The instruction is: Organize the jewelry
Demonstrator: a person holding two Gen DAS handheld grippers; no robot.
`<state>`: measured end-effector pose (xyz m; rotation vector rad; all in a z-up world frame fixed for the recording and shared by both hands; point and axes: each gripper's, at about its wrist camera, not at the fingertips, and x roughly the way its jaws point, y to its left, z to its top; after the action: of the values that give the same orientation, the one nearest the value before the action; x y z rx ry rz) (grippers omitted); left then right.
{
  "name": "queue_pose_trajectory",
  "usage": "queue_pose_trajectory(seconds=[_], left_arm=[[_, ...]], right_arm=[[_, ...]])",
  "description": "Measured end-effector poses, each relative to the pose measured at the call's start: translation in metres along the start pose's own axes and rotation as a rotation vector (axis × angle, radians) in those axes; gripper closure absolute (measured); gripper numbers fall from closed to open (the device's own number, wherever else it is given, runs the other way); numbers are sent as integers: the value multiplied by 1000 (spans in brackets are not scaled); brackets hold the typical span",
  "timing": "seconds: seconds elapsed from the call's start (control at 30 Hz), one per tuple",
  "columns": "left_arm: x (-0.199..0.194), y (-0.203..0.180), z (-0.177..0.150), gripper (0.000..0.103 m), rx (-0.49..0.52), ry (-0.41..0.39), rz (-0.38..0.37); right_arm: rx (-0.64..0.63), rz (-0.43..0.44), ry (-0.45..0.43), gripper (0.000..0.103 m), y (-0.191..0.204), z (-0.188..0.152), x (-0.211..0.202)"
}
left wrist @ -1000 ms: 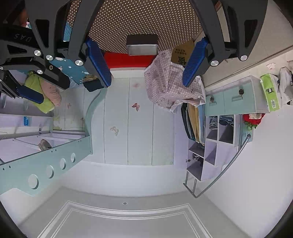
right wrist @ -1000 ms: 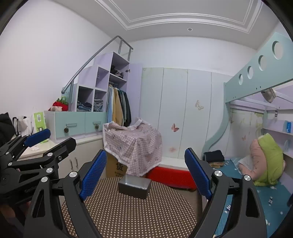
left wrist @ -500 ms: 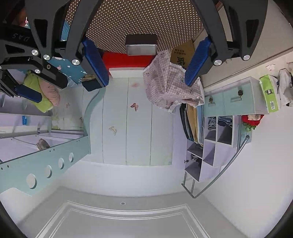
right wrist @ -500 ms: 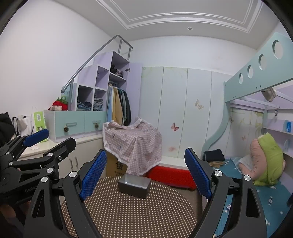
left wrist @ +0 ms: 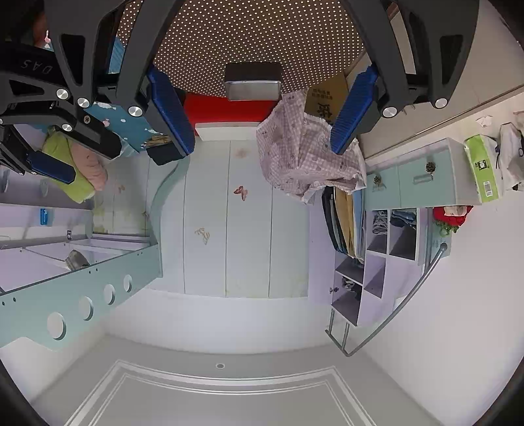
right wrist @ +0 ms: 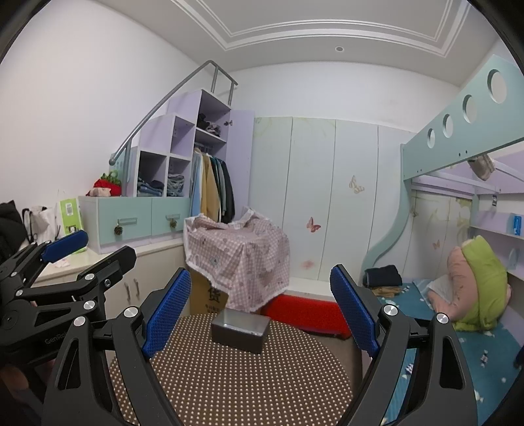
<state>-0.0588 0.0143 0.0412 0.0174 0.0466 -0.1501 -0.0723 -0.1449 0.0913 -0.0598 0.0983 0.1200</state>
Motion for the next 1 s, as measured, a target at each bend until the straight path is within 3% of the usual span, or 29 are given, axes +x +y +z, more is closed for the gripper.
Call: queue_pose_trajectory(seconds=[1.0], left_arm=[[9, -2, -8, 21, 2, 12, -2]], right_arm=[[4, -2, 20, 19, -1, -14, 9]])
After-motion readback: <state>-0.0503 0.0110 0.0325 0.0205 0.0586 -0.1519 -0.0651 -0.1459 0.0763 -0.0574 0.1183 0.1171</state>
